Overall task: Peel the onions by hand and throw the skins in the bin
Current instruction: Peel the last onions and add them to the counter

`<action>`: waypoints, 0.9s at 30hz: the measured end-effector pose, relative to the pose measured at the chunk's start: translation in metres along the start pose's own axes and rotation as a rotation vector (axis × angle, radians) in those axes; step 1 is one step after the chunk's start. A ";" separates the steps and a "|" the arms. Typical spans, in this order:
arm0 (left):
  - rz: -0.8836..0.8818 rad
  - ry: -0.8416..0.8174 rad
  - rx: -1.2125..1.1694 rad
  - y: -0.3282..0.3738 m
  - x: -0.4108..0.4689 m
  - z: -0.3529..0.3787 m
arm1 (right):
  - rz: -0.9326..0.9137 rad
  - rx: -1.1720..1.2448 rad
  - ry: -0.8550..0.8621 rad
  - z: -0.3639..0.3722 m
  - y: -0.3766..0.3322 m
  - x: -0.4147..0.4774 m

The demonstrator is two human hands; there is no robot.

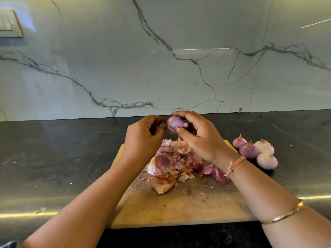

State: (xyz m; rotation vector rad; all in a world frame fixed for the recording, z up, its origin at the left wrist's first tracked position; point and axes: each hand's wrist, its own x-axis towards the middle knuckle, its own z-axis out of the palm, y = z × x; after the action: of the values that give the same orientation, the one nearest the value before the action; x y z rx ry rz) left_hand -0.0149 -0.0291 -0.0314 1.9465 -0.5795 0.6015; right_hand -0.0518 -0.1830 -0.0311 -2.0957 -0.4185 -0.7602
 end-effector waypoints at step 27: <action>0.206 -0.015 0.173 -0.001 0.000 -0.001 | 0.036 -0.038 -0.127 -0.002 -0.006 -0.001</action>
State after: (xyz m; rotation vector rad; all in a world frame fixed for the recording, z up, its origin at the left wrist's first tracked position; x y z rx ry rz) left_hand -0.0145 -0.0281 -0.0322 2.0689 -0.7651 0.7888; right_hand -0.0563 -0.1810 -0.0278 -2.1889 -0.4373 -0.6208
